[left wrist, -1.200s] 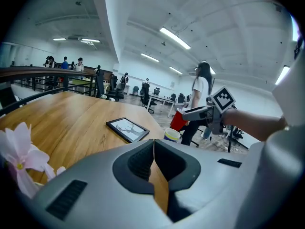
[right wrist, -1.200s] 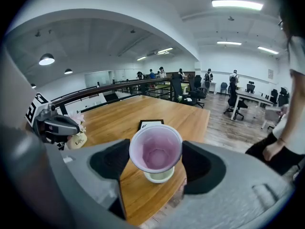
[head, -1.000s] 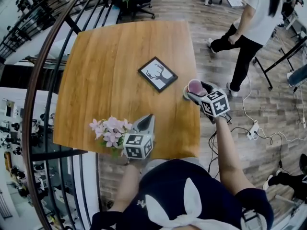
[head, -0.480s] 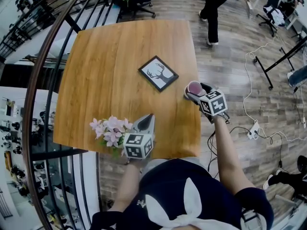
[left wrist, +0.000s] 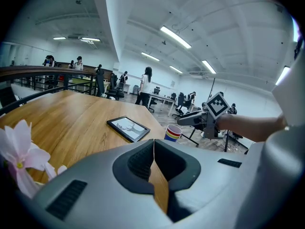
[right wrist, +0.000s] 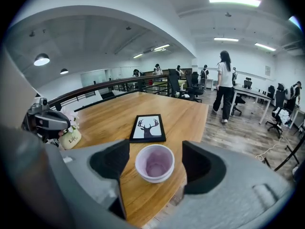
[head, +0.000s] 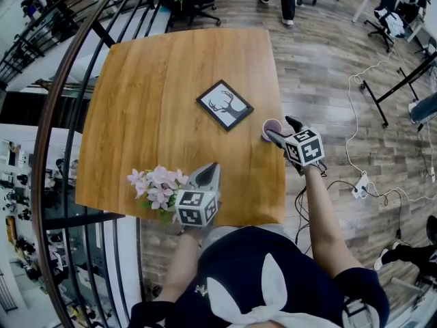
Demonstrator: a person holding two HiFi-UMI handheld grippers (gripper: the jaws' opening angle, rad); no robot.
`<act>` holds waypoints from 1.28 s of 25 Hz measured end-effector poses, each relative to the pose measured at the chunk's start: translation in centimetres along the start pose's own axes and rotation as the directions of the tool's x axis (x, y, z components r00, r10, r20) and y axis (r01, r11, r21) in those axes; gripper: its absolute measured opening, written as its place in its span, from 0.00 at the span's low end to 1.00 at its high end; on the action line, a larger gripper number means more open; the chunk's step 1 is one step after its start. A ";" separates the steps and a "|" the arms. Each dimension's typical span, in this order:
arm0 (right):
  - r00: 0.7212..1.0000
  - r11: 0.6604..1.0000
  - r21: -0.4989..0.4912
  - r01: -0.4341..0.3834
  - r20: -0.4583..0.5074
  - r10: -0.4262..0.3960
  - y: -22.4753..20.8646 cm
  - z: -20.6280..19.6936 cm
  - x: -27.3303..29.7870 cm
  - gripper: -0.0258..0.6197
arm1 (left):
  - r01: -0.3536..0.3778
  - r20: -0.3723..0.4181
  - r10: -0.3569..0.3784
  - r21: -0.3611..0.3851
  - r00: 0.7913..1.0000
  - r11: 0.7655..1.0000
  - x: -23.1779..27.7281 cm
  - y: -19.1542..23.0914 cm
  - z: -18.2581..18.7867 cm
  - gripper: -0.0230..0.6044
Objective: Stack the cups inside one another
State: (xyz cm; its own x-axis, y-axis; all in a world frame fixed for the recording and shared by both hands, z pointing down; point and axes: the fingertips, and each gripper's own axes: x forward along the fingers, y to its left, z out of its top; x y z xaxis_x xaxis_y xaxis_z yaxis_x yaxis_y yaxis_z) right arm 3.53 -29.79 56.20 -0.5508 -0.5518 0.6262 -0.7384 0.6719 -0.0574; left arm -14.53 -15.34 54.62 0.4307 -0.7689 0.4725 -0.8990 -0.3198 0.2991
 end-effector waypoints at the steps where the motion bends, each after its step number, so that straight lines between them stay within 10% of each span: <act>1: 1.000 1.000 -0.001 0.004 0.011 -0.004 0.0 0.3 -0.2 0.57 | 0.000 0.000 0.000 -0.001 1.000 1.000 0.0 0.0 0.0 0.07; 11: 0.971 0.995 -0.089 0.045 0.236 -0.023 2.1 6.1 -4.5 0.04 | -0.003 0.011 0.003 0.004 1.000 1.000 -0.3 -0.2 0.1 0.07; 32: 0.928 0.964 -0.260 -0.063 0.340 0.153 11.0 8.7 -10.1 0.04 | -0.004 0.038 0.004 0.020 0.999 1.000 -1.5 -1.9 0.3 0.07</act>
State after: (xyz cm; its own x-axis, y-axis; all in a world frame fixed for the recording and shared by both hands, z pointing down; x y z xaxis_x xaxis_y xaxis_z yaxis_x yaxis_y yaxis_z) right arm -2.38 -21.11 42.46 -0.7562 -0.5775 0.3075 -0.5755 0.8107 0.1074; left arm -13.53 -13.78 53.07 0.4243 -0.7903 0.4420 -0.9023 -0.3276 0.2803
